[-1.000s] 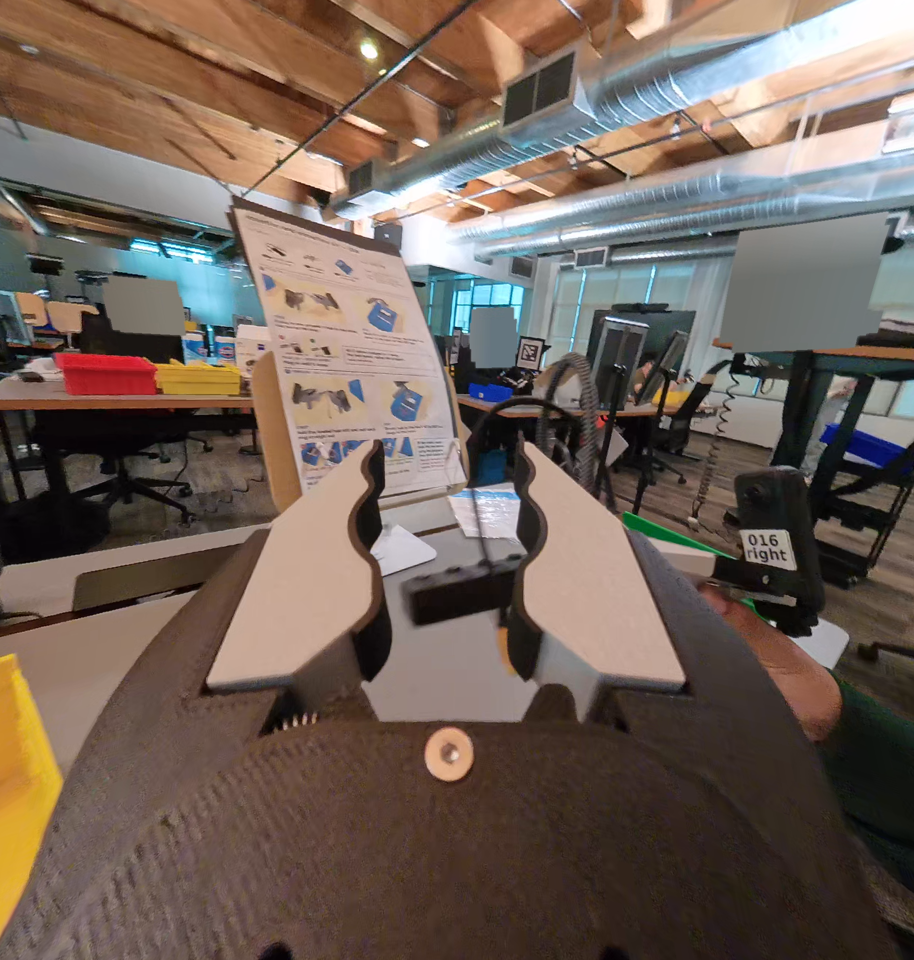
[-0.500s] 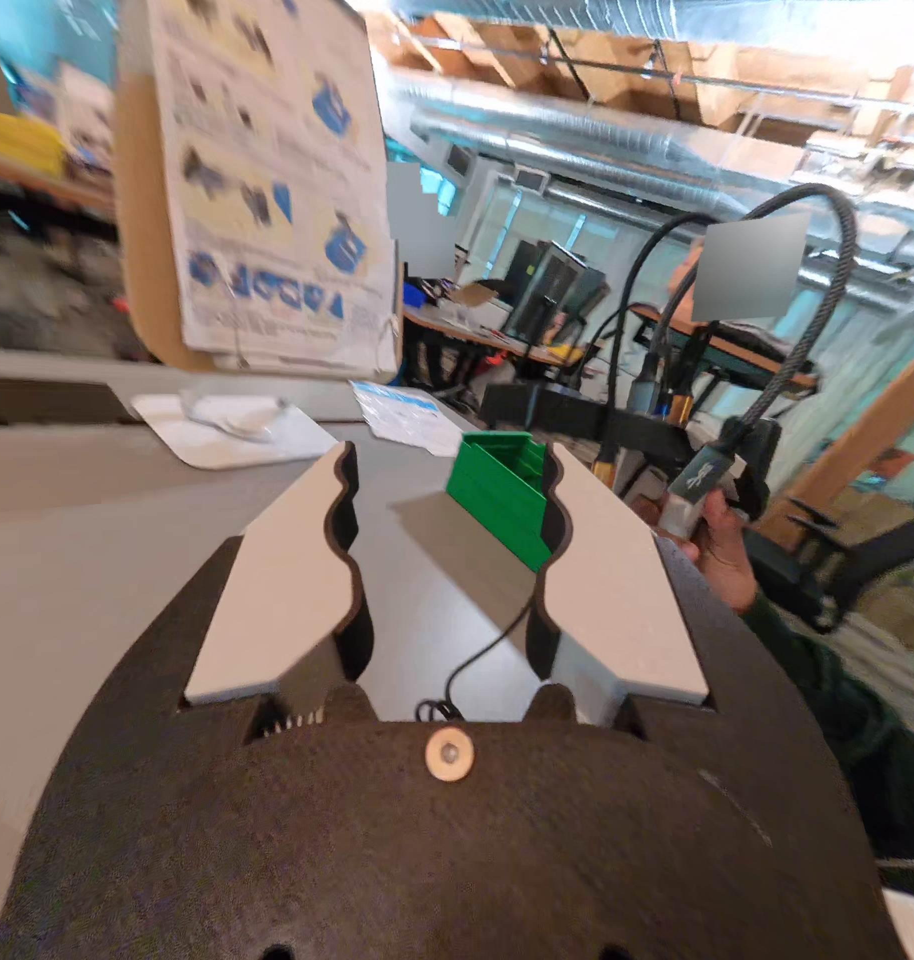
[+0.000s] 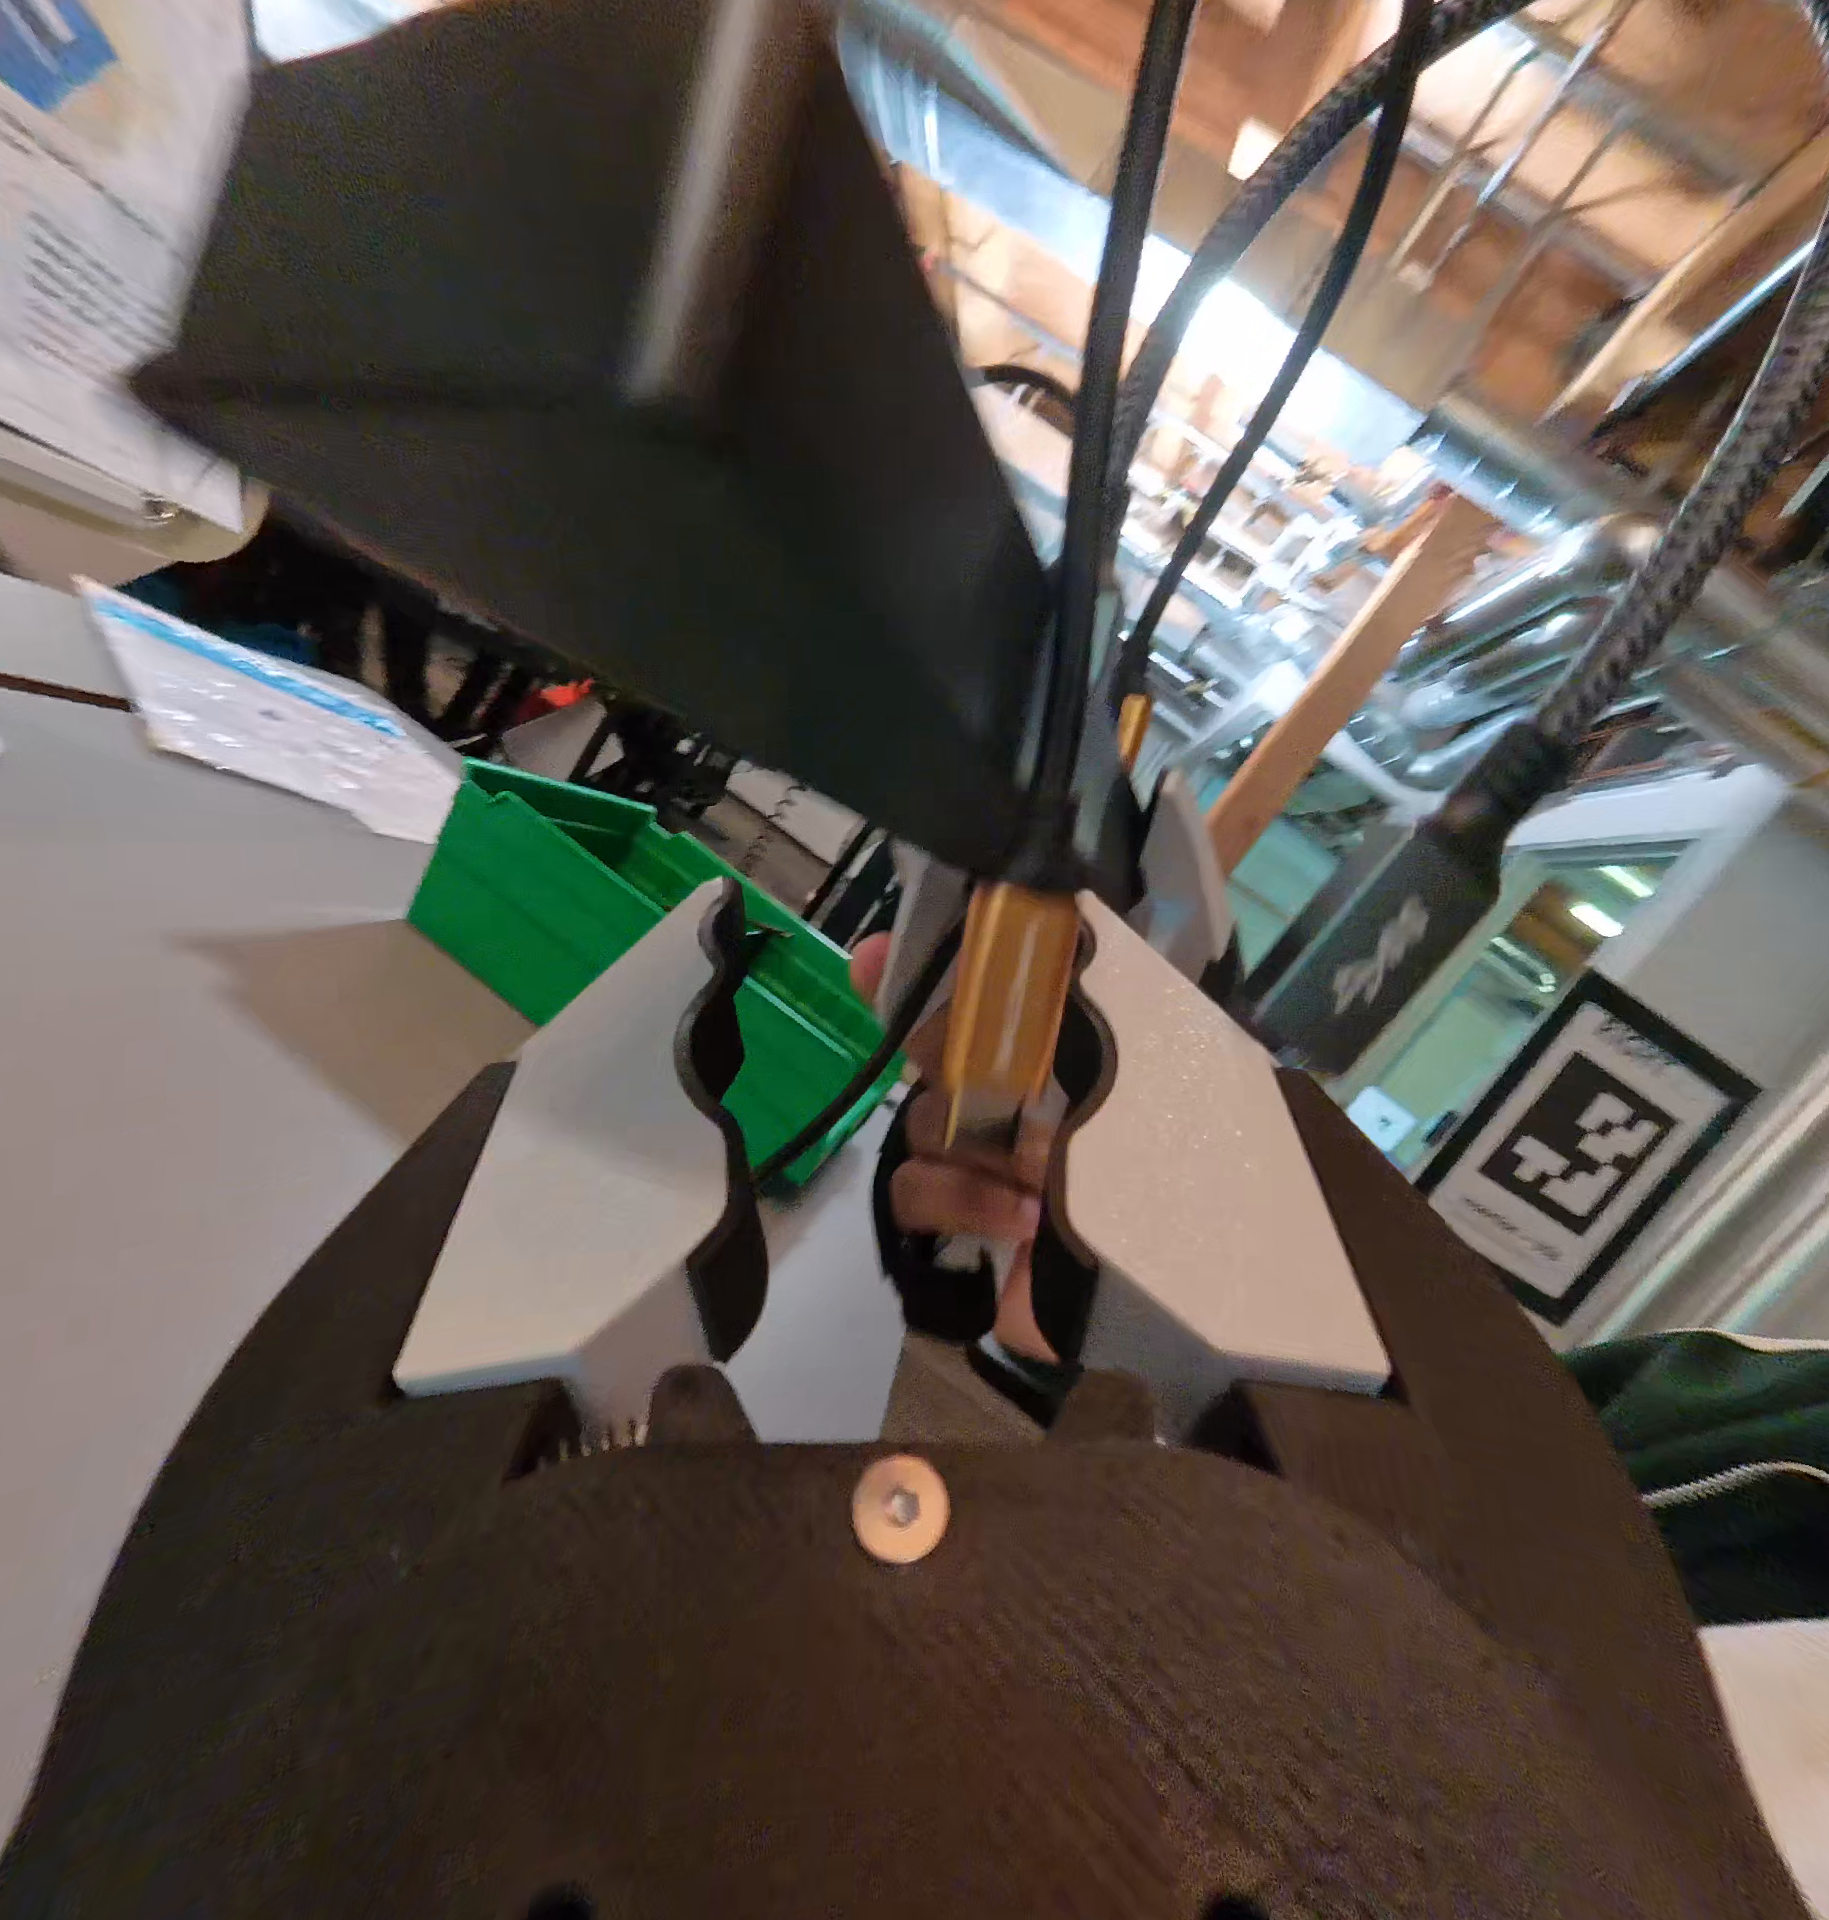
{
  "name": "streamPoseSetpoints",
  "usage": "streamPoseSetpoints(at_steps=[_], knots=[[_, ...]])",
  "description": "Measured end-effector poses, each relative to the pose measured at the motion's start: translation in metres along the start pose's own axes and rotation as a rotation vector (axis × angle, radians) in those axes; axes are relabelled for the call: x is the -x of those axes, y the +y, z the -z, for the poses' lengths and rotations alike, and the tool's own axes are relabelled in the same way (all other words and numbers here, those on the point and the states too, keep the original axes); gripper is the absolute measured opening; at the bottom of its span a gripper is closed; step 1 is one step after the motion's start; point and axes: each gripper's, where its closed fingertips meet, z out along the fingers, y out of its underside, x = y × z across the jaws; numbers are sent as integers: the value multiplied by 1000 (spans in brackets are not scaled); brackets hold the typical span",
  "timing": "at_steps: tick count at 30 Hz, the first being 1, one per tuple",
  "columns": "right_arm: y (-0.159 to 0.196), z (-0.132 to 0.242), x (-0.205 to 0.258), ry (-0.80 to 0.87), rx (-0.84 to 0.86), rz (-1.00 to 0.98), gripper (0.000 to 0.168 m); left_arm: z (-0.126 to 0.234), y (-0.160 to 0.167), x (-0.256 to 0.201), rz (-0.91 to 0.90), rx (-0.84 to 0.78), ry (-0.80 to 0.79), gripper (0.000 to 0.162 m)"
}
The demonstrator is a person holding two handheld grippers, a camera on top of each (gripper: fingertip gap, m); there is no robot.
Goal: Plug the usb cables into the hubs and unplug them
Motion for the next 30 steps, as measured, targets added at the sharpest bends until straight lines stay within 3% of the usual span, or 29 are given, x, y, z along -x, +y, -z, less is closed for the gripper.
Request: streamPoseSetpoints(at_steps=[1, 7, 13, 22, 25, 27, 30], knots=[[8, -2, 2, -6, 12, -2, 52, 1, 2, -3, -9, 9, 23, 50], [20, -1, 2, -21, 8, -20, 52, 8, 8, -3, -66, -24, 78, 48], [31, 10, -14, 43, 32, 54, 51, 20, 0, 10, 218, -108, 196, 48], [71, 7, -20, 117, 282, 603, 52, 32, 7, 66, 546, -175, 66, 38], [85, 5, -15, 120, 327, 811, 52, 38, 3, 70, 612, -215, 95, 31], [90, 4, -13, 119, 338, 913, 52, 41, -3, 66, 610, -202, 142, 29], [98, 6, -25, 159, 386, 912, 53, 43, -8, 67, 456, -185, 71, 28]])
